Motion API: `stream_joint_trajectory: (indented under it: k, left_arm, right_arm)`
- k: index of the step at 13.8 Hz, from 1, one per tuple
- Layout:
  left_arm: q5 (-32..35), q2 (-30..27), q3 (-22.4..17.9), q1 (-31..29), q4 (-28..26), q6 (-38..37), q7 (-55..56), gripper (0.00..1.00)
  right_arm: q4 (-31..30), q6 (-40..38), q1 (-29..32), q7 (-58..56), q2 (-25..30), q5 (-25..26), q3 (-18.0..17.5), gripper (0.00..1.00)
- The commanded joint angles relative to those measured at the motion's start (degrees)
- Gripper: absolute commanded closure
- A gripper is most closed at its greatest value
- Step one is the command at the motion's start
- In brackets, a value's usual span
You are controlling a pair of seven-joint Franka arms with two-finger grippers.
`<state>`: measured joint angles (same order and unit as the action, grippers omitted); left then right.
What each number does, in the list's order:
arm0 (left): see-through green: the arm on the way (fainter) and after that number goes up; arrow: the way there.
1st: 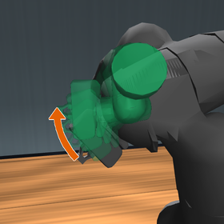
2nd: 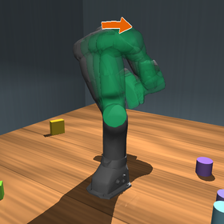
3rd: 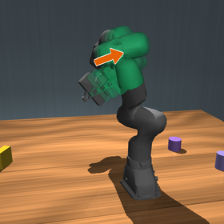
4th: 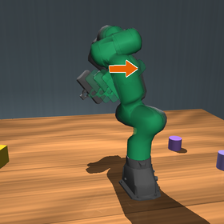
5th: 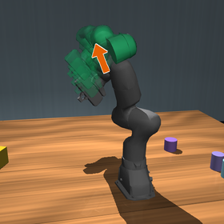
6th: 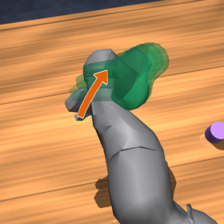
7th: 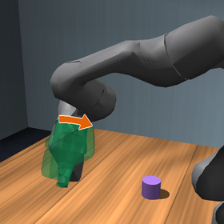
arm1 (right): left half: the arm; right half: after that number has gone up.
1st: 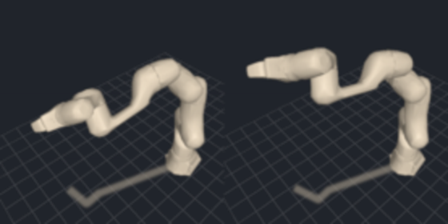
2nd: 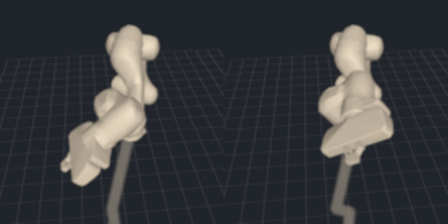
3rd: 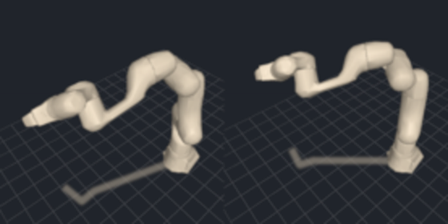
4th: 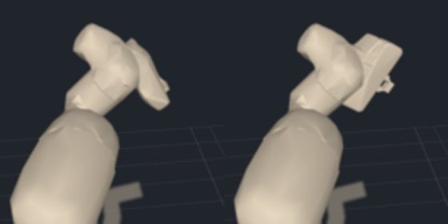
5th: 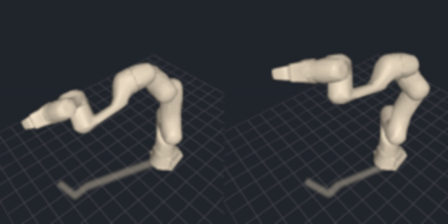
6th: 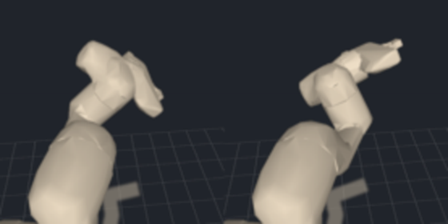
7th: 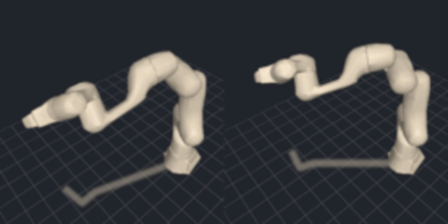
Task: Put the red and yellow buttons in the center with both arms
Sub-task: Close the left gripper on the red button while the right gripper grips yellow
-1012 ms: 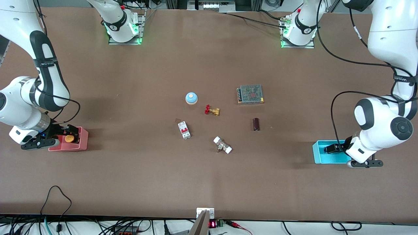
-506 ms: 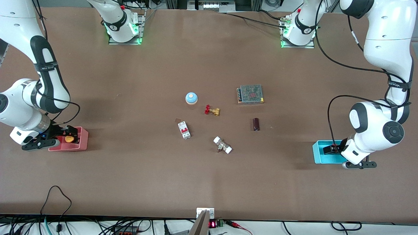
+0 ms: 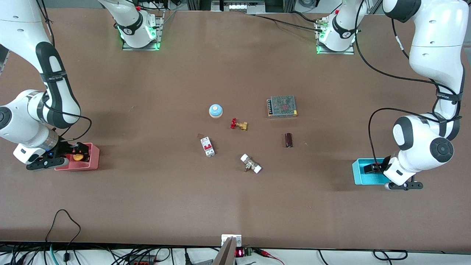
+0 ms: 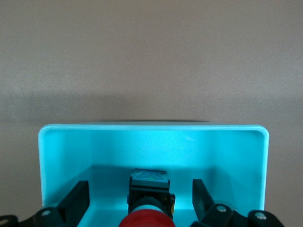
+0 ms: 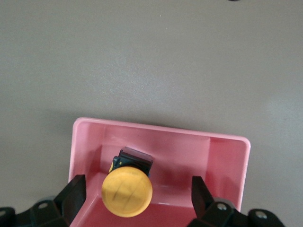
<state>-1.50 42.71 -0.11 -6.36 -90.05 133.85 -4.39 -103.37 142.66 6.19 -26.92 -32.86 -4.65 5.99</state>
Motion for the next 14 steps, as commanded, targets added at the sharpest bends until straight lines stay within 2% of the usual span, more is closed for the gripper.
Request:
stream_joint_trajectory:
  k: [1, 6, 9, 14]
  left_arm:
    - [-2.10, 0.19, -0.07, -0.23, 0.84, -2.62, -1.59, 0.04]
    - [-3.42, -0.25, -0.07, -0.23, 0.32, -4.12, -1.68, 0.06]
    - [-3.08, -0.25, -0.16, -0.23, 0.23, -4.12, -1.94, 0.10]
    - [-2.63, -0.25, -0.16, -0.23, 0.32, -4.03, -2.29, 0.59]
  right_arm:
    - [0.45, 0.69, 0.85, -1.56, -0.54, -1.33, -0.81, 0.12]
    - [0.45, 0.69, 0.85, -1.56, -0.54, -1.33, -0.89, 0.40]
    - [0.45, 0.69, 0.85, -1.56, -0.63, -1.33, -0.90, 0.48]
    - [0.45, 0.69, 0.85, -1.47, -0.63, -1.33, -0.90, 0.55]
